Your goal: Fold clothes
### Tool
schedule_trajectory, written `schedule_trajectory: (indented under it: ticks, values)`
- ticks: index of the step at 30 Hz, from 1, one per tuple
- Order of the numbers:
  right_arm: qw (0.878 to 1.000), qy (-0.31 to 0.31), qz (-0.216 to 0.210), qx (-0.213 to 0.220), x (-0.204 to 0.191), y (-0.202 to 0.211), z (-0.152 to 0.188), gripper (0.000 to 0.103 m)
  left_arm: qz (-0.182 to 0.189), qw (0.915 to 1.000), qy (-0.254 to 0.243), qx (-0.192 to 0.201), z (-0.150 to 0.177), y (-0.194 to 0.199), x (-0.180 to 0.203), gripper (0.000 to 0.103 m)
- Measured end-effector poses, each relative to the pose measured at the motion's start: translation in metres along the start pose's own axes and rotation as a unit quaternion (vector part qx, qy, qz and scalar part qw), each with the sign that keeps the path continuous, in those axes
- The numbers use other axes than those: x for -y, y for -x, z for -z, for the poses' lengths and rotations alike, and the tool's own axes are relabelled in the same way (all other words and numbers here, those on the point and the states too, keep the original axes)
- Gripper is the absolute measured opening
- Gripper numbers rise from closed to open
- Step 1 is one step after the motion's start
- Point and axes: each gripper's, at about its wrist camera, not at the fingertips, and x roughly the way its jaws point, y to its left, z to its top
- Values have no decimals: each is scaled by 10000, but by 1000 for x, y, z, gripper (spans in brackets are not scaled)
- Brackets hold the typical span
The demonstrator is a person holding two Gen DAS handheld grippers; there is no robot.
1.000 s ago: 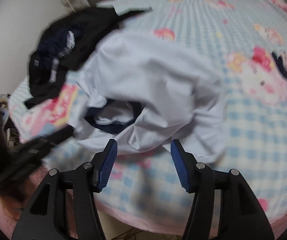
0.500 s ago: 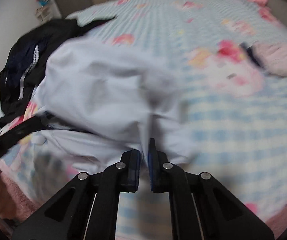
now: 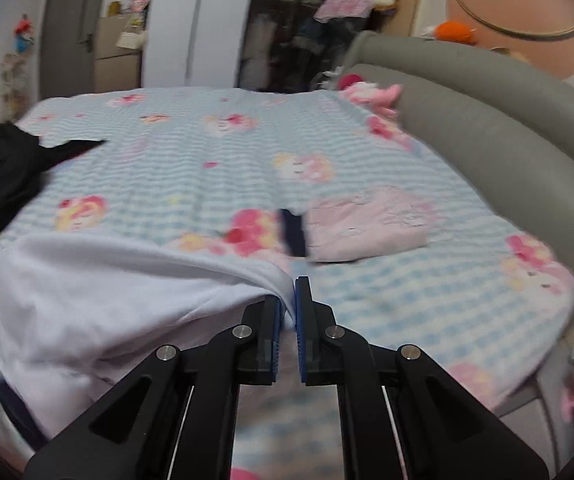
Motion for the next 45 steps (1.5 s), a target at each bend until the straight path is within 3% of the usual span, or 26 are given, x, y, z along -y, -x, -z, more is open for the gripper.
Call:
schedule_trajectory:
  ticks: [2, 4, 5, 6, 7, 8, 9, 11, 15, 17, 19, 20, 21, 24, 26, 29, 35, 38, 43, 45]
  values:
    - [9967, 21, -595, -553, 1, -11, 8, 10, 125, 9996, 33, -233, 2, -13, -3, 4]
    - [9934, -75, -990, -569, -4, -5, 18, 16, 37, 9992, -31, -405, 6, -30, -1, 7]
    - [9912, -53, -1221, -511, -10, 2, 22, 27, 59, 9989, 16, -458, 6, -36, 1, 10]
    - [9882, -19, -1467, -445, -17, 8, 23, 35, 89, 9987, 74, -491, 5, -41, 4, 29]
    - [9845, 14, -1715, -378, -25, 14, 25, 38, 91, 9988, 120, -460, 3, -46, 6, 58]
    - [9799, 86, -1966, -331, -35, 20, 25, 41, 83, 9990, 160, -403, 0, -49, 8, 66]
    - [9745, 185, -2218, -300, -46, 26, 26, 48, 74, 9991, 194, -366, -3, -53, 9, 68]
    - [9643, 520, -2582, -278, -73, 33, 29, 64, 54, 9992, 259, -308, -9, -59, 8, 68]
    - [9472, 1009, -2916, -876, -133, 2, 50, 65, -70, 9988, 409, -265, -8, -63, 6, 64]
    - [9428, 1205, -2856, -1225, -158, -19, 61, 66, -77, 9984, 488, -270, 0, -60, -1, 64]
    - [9439, 1424, -2677, -1307, -174, -32, 71, 67, -83, 9980, 567, -276, 8, -57, -7, 64]
    - [9458, 1495, -2575, -1299, -178, -37, 75, 63, -86, 9977, 606, -279, 12, -56, -11, 64]
    - [9474, 1566, -2474, -1292, -182, -41, 79, 42, -82, 9975, 634, -286, 14, -55, -13, 64]
    - [9475, 1360, -2551, -1368, -174, -43, 81, 7, -48, 9972, 681, -289, 20, -56, -16, 64]
    - [9547, 1329, -2399, -1154, -163, -32, 77, 1, 4, 9975, 652, -258, 20, -54, -13, 64]
    - [9692, 1228, -2020, -690, -136, -9, 64, 1, 98, 9981, 548, -275, 19, -54, -2, 64]
    - [9823, 580, -1688, -572, -67, -1, 41, 1, 47, 9995, 180, -256, 14, -67, 22, 63]
    - [9829, 426, -1646, -709, -49, -6, 46, 2, -32, 9993, 69, -353, 8, -84, 32, 55]
    - [9817, 434, -1645, -859, -48, -10, 55, 2, -35, 9987, -6, -504, 10, -101, 46, 15]
    - [9810, 456, -1664, -892, -51, -11, 58, 2, 31, 9987, -62, -508, 16, -96, 48, 10]
